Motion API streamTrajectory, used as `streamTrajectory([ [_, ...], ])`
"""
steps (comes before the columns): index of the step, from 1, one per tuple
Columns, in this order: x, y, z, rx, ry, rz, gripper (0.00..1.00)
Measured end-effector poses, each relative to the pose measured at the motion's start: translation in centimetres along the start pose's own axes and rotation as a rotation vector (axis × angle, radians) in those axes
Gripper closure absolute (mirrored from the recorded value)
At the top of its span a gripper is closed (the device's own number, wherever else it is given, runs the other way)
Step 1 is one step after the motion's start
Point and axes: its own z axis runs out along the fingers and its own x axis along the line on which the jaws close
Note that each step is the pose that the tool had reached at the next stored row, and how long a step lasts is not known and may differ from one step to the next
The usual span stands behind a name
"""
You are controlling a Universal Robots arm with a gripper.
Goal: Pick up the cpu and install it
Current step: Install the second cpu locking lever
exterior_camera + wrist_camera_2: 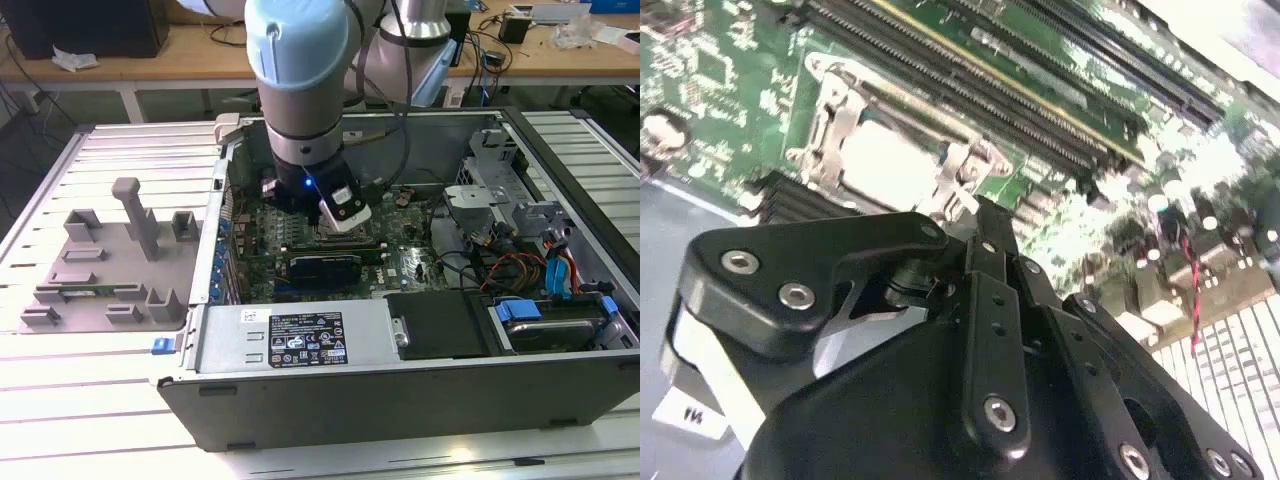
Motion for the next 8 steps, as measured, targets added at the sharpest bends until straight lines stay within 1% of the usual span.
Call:
streamTrajectory([
  [1,-0.07,0.43,-1.31,0.0001,0.0001,0.000,0.89],
  [2,-0.40,0.54,-1.48,0.0006,0.0000,0.000,0.89],
  [5,-1.14,0.60,-1.43,0.0044,-0.0001,0.000,0.89],
  [7,-2.13,0.62,-1.37,0.0072,0.0001,0.000,0.89],
  [8,-2.89,0.64,-1.32,0.0092,0.0009,0.000,0.89],
])
